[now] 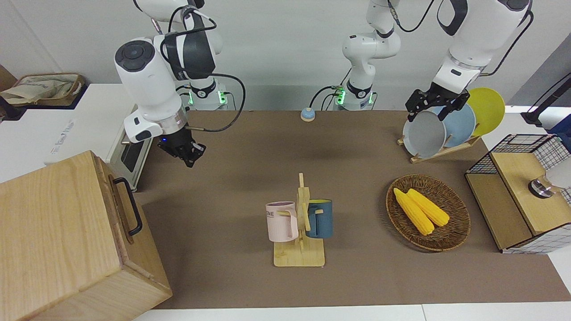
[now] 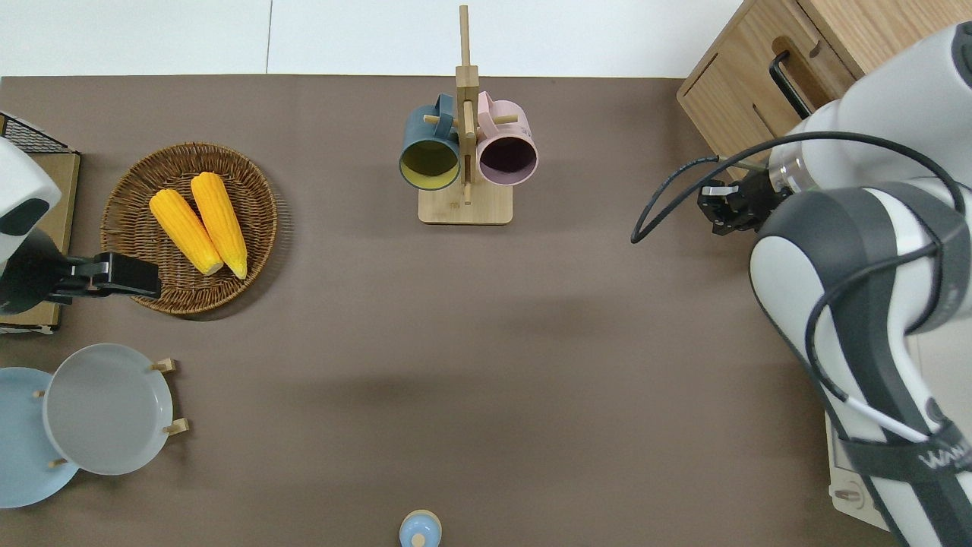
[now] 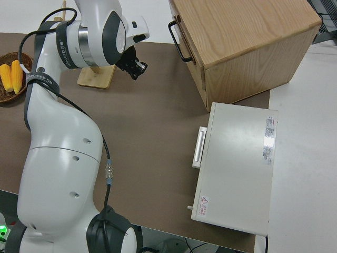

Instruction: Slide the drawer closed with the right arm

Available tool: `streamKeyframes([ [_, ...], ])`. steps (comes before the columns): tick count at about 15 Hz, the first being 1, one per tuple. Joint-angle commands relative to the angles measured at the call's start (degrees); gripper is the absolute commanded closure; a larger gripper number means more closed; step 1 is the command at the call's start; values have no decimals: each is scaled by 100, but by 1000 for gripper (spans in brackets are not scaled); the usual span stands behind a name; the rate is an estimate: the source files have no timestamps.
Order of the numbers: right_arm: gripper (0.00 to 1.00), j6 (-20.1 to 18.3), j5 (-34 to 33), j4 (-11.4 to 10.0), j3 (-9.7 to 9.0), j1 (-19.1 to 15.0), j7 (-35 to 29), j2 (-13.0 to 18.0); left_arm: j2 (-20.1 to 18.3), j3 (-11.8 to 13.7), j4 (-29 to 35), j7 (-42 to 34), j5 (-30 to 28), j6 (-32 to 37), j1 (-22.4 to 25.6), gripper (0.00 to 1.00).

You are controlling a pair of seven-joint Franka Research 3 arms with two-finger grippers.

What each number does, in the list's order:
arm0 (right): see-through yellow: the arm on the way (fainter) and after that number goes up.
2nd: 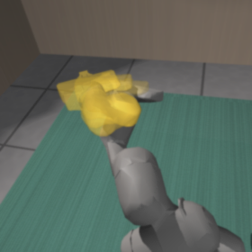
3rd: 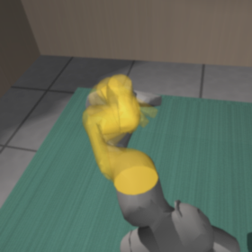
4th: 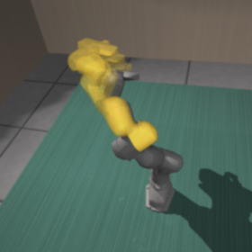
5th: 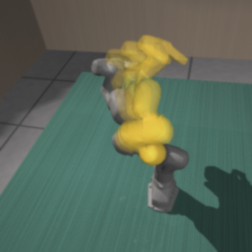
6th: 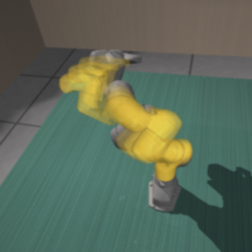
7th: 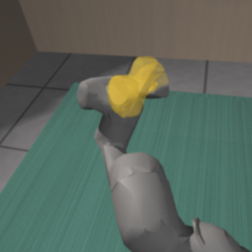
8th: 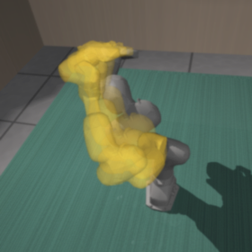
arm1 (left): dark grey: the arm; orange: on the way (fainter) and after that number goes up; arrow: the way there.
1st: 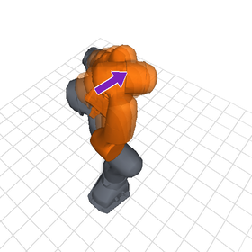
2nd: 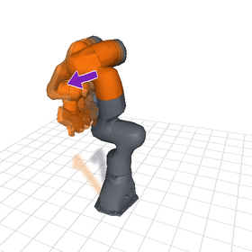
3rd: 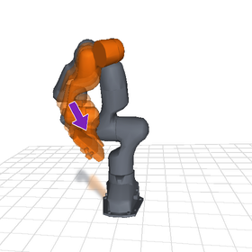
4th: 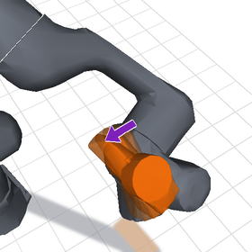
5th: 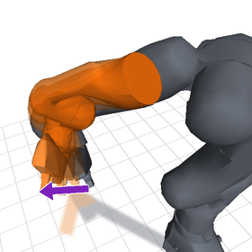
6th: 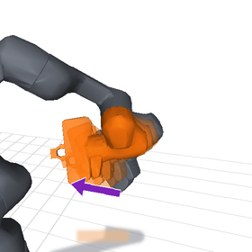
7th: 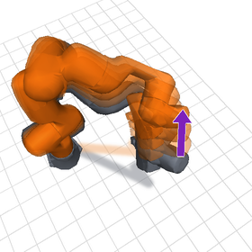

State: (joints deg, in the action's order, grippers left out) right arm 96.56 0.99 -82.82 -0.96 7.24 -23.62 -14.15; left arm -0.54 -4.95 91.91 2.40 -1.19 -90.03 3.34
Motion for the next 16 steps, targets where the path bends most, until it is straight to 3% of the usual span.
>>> streamKeyframes([
  [1, 1000, 38, -116, -805, 192, 14, 980, 772, -60, 21, 28, -47, 66, 74, -35, 5],
  [4, 1000, 100, -283, -1139, 386, 14, 1718, 1062, -60, 29, 28, -55, 66, 74, -26, 5],
  [8, 1000, -23, -354, -1219, 658, 14, 2123, 1186, -60, 21, 28, -55, 66, 74, -26, 2],
  [10, 1000, -67, -345, -1228, 685, 14, 2257, 1186, -60, 21, 28, -55, 66, 74, -26, 2],
  [12, 1000, -154, -328, -1149, 677, -3, 2248, 1177, -60, 21, 28, -47, 66, 74, -26, 2],
  [14, 1000, -609, -275, -747, 633, 14, 2248, 1142, -60, 21, 28, -47, 66, 74, -26, 2],
  [16, 1000, -691, -257, -604, 615, 14, 2256, 1133, -60, 21, 28, -55, 66, 74, -26, 2],
])
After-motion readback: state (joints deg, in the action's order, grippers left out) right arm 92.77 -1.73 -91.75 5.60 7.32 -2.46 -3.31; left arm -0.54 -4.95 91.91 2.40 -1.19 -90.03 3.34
